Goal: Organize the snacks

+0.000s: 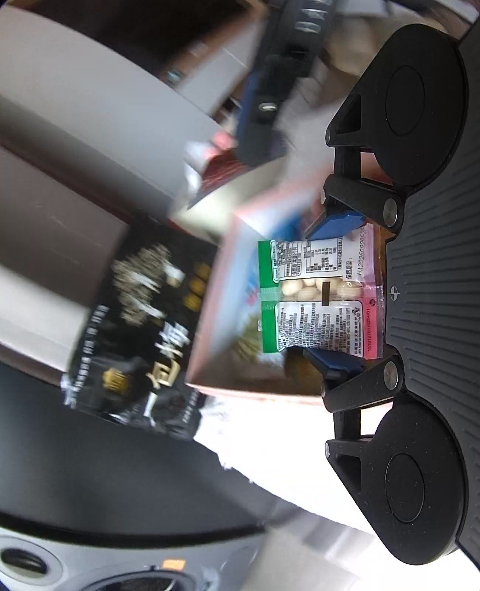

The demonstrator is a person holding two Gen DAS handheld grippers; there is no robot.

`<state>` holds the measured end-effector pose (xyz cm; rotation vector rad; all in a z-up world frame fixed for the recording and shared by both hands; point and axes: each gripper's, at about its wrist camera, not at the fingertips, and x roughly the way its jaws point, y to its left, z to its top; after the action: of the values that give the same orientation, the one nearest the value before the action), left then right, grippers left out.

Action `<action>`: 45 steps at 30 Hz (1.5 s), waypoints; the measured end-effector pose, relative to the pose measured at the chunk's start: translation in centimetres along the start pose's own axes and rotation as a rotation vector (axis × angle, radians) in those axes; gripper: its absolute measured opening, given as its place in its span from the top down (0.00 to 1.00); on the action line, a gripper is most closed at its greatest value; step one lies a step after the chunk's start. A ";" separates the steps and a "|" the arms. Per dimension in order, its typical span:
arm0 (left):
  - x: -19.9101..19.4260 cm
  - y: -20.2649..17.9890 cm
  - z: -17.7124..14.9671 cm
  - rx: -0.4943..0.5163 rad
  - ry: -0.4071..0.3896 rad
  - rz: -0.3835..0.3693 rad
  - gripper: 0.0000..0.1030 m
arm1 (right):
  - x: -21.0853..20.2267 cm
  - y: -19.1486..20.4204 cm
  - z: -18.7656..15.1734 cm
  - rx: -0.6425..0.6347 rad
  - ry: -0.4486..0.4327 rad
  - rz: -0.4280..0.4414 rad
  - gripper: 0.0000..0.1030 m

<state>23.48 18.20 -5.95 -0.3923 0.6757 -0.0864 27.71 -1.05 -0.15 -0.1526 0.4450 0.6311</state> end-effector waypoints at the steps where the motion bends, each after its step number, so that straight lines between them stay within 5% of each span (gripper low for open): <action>1: 0.2 -0.3 -0.3 0.040 -0.009 0.007 0.35 | 0.8 0.0 0.0 0.004 0.015 -0.004 0.63; 7: -0.5 -1.9 -1.4 0.204 -0.102 0.059 0.35 | 4.8 -1.6 -2.1 0.102 0.126 0.042 0.61; 10: -0.9 -2.3 -1.6 0.235 -0.164 0.074 0.35 | 4.8 -2.2 -2.7 0.139 0.110 0.029 0.55; 15: 2.2 -3.6 -1.9 0.345 0.064 0.104 0.33 | 2.3 -3.1 -2.8 0.164 0.049 0.009 0.45; 22: -0.9 -1.8 0.2 0.040 -0.066 0.000 0.35 | -0.2 -3.6 -3.7 0.130 0.036 -0.024 0.39; 27: -4.3 -1.9 0.8 0.001 -0.174 -0.017 0.35 | -1.1 -4.0 -5.0 0.138 0.064 -0.011 0.39; 35: -9.3 -6.1 -7.7 0.079 -0.232 0.029 0.35 | -6.0 -1.8 -9.7 0.087 0.038 0.061 0.31; 40: -9.1 -7.9 -14.3 0.108 -0.198 0.104 0.35 | -8.1 -0.4 -14.3 0.087 0.106 0.013 0.25; 45: -7.4 -8.2 -16.4 0.130 -0.136 0.149 0.35 | -8.6 -0.8 -17.8 0.090 0.150 -0.108 0.25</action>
<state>7.91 6.79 -10.10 -0.2195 0.5601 0.0373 15.71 -11.10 -12.24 -0.1382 0.6048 0.4948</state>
